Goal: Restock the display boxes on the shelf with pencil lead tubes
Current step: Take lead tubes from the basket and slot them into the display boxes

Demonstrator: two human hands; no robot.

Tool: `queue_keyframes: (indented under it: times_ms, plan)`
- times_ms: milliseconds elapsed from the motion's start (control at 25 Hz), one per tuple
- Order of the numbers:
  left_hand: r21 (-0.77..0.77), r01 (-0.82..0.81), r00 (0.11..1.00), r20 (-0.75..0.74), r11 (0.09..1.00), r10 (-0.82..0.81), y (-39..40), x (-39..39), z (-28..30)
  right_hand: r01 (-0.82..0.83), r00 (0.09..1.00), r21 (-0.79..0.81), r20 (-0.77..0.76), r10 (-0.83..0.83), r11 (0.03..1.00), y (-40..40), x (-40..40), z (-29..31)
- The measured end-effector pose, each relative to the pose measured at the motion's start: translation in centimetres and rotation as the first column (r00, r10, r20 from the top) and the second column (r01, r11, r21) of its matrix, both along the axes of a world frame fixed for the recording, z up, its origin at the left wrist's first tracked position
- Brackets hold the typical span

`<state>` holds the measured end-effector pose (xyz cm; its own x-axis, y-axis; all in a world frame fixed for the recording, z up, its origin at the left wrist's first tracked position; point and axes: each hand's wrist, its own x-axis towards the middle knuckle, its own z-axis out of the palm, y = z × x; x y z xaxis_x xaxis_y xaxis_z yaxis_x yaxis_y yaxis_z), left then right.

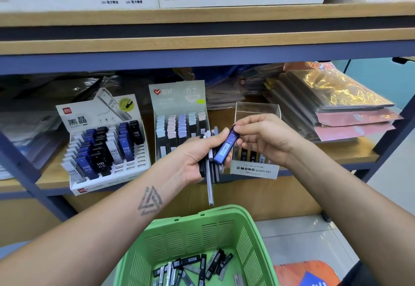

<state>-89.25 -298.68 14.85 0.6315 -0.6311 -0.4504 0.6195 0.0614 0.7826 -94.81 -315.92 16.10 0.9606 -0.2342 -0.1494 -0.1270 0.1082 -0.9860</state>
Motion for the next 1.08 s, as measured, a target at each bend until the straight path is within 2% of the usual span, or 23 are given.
queue_keyframes:
  times_ms: [280, 440, 520, 640, 800, 920, 1080]
  plan:
    - [0.110, -0.042, 0.998, 0.055, 0.993, 0.036, 4.6, 1.7, 1.6, -0.084, 0.988, 0.018, 0.132, 0.081, 0.996, 2.9, 2.0, 1.5]
    - [0.093, -0.065, 0.995, 0.076, 0.994, 0.058, 8.2, 2.2, 3.0, -0.262, 0.954, 0.216, 0.208, 0.217, 0.941, 4.6, 3.3, 3.7]
    - [0.108, -0.120, 0.990, 0.090, 0.987, 0.111, 10.4, 3.0, 3.6, -0.295, 0.935, 0.138, 0.245, 0.256, 0.945, 6.0, 4.1, 4.1]
    - [0.121, -0.259, 0.964, 0.093, 0.958, 0.249, 13.8, 4.6, 4.1, -0.188, 0.936, -0.135, 0.275, 0.219, 0.973, 8.6, 5.7, 4.0]
    - [0.100, -0.370, 0.928, 0.086, 0.923, 0.363, 17.3, 6.1, 4.4, -0.139, 0.921, -0.377, 0.291, 0.260, 0.916, 11.5, 7.7, 3.2]
    - [0.082, -0.395, 0.918, 0.078, 0.915, 0.390, 18.9, 6.8, 4.4, -0.180, 0.911, -0.426, 0.269, 0.314, 0.887, 12.9, 8.6, 2.5]
    - [0.125, -0.419, 0.907, 0.101, 0.899, 0.408, 20.4, 7.1, 3.7, -0.217, 0.915, -0.409, 0.230, 0.330, 0.886, 15.0, 9.7, 1.9]
